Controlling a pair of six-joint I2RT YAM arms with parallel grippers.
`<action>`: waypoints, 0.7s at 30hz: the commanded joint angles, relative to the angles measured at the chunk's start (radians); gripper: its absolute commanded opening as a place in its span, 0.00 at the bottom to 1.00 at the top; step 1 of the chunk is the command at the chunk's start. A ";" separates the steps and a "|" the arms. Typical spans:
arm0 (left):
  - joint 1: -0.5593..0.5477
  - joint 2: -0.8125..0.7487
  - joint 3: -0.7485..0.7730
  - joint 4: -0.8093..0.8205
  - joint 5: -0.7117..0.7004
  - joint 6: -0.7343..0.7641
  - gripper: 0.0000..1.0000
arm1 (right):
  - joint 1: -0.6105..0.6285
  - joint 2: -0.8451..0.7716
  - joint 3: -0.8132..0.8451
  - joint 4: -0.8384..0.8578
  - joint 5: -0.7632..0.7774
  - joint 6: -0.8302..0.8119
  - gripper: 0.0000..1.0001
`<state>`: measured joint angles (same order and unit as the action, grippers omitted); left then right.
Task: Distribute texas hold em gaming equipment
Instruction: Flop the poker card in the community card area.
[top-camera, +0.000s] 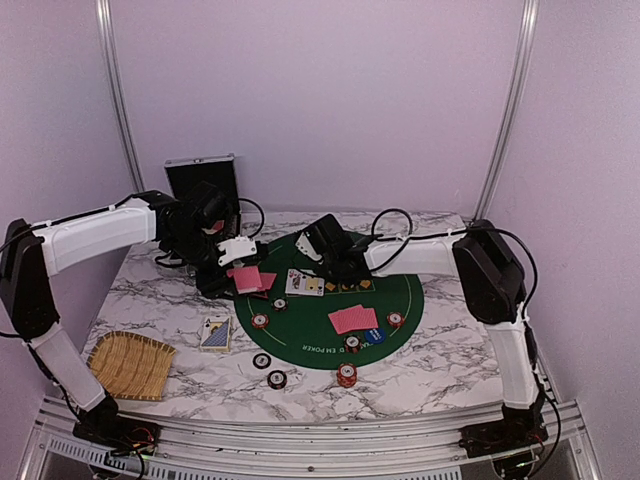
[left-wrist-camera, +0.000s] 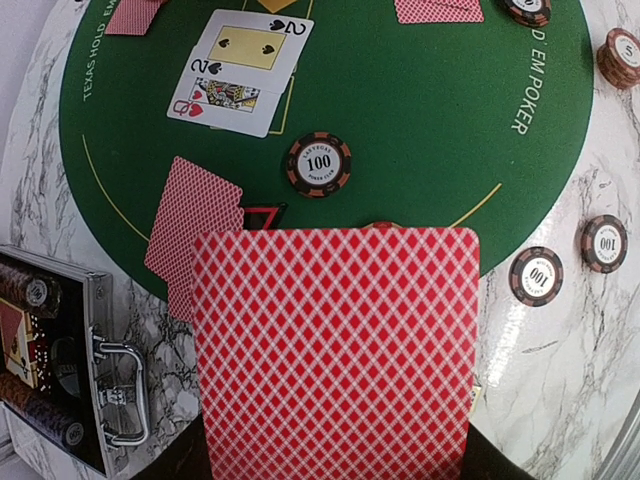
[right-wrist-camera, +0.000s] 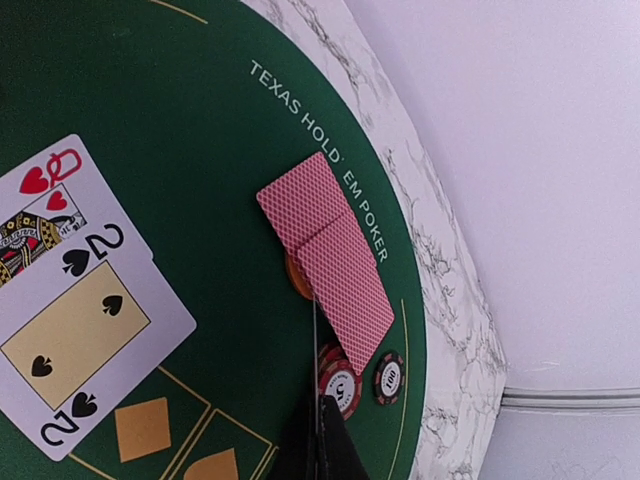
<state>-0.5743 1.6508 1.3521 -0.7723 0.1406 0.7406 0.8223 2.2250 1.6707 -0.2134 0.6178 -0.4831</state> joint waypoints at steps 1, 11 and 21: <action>0.010 -0.043 -0.004 0.001 0.022 0.000 0.00 | 0.019 0.035 0.028 0.049 0.029 -0.043 0.00; 0.010 -0.038 0.004 0.001 0.029 0.002 0.00 | 0.027 0.034 0.028 -0.085 -0.163 0.021 0.01; 0.010 -0.031 0.019 0.001 0.026 0.003 0.00 | 0.029 0.017 -0.015 -0.112 -0.232 0.051 0.12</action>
<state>-0.5682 1.6485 1.3521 -0.7719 0.1490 0.7406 0.8433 2.2574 1.6726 -0.2985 0.4282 -0.4595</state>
